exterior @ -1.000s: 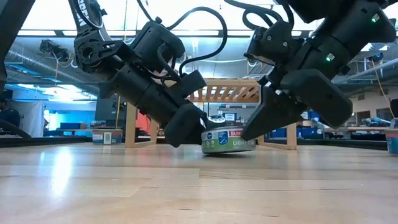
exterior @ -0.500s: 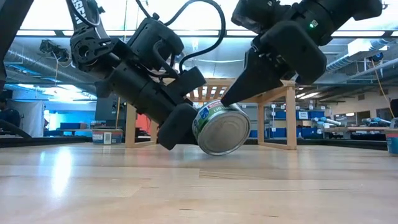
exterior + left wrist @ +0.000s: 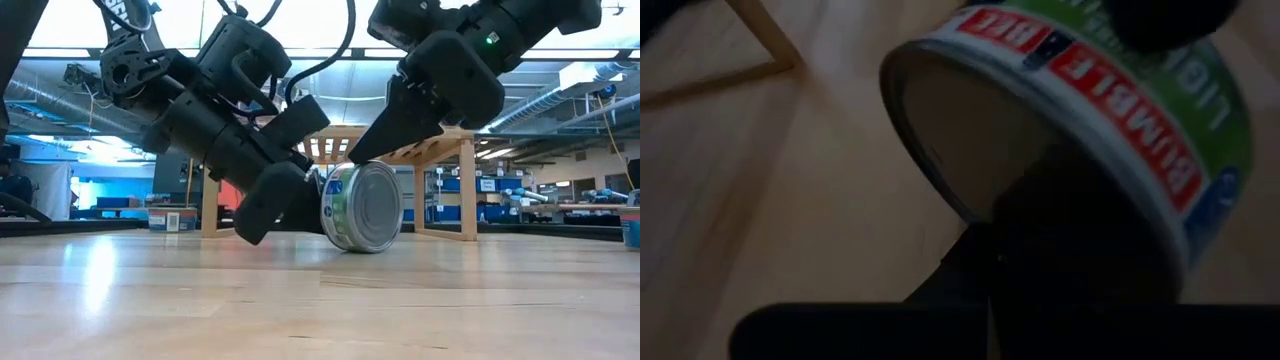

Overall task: Stack canned seafood by type on shelf
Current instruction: Stack the green tuna can on top of the other green tuna can on the shelf

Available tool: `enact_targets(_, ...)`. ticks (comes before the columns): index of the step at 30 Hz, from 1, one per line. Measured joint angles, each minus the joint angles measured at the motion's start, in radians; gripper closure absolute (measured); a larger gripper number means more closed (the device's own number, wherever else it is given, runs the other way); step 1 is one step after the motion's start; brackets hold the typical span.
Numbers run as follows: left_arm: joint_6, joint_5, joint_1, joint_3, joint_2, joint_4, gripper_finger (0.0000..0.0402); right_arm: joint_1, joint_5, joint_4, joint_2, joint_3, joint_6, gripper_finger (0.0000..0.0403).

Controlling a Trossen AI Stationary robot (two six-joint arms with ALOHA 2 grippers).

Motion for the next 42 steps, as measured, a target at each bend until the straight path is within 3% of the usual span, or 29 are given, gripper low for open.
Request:
enact_targets(8,0.013,-0.010,-0.003,0.000,-0.001,-0.014,0.0398,-0.002,-0.024,-0.003,0.003,0.000,0.019,0.0394)
enact_targets(14,0.027,-0.090,-0.003,-0.001,-0.005,-0.065,0.0398,-0.002,-0.032,-0.016,0.007,-0.005,0.021,0.0392)
enact_targets(32,0.014,-0.132,0.000,-0.004,-0.113,-0.191,0.0398,0.000,-0.038,-0.004,0.006,-0.003,0.020,0.0384)
enact_targets(42,-0.029,-0.113,0.001,-0.177,-0.113,0.141,0.0398,0.016,-0.045,0.021,0.005,-0.001,0.074,0.0376)
